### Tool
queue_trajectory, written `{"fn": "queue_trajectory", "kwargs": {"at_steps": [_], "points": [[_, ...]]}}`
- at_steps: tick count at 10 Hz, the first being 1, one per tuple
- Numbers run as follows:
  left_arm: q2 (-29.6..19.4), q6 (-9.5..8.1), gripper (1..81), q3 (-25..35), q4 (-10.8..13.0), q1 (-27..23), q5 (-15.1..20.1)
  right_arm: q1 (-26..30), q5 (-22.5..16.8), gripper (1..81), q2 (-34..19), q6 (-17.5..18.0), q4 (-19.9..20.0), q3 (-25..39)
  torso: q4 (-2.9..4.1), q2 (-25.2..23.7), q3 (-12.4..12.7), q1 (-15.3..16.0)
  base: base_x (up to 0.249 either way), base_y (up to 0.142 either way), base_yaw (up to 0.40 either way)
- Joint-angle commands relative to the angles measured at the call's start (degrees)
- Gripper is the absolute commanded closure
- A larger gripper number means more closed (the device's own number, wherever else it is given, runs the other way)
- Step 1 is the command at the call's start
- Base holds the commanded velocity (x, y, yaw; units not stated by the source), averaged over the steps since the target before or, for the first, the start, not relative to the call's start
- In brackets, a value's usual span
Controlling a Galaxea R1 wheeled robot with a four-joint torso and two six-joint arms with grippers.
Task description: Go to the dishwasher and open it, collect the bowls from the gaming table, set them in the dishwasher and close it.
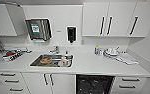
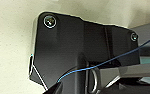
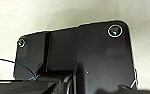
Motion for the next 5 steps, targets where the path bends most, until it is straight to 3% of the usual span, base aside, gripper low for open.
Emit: {"fn": "queue_trajectory", "kwargs": {"at_steps": [1,2,3,4,5], "points": [[-0.21,0.13,1.0,-0.56,0.30,-2.00,2.11,2.58,-2.06,1.0,-0.11,-0.19,-0.61,-0.15,0.00,5.49,4.12,-3.54,0.000,0.000,0.000],[-0.12,0.13,1.0,-0.56,0.30,-2.00,2.02,2.58,-2.06,1.0,-0.20,-0.19,-0.61,-0.15,0.00,12.90,6.21,-8.30,0.000,0.000,0.000],[-0.12,0.04,1.0,-0.56,0.30,-2.00,2.11,2.50,-2.06,1.0,-0.20,-0.19,-0.61,-0.15,0.00,9.44,2.30,-6.09,0.000,0.000,0.000],[-0.21,0.04,1.0,-0.56,0.30,-2.00,2.11,2.50,-2.06,1.0,-0.20,-0.19,-0.61,-0.15,0.00,6.21,2.76,-4.02,0.000,0.000,0.000],[-0.12,-0.05,1.0,-0.56,0.21,-2.00,2.11,2.58,-2.15,1.0,-0.29,-0.19,-0.61,-0.15,0.00,7.84,2.97,-4.89,0.000,0.000,0.000]]}}
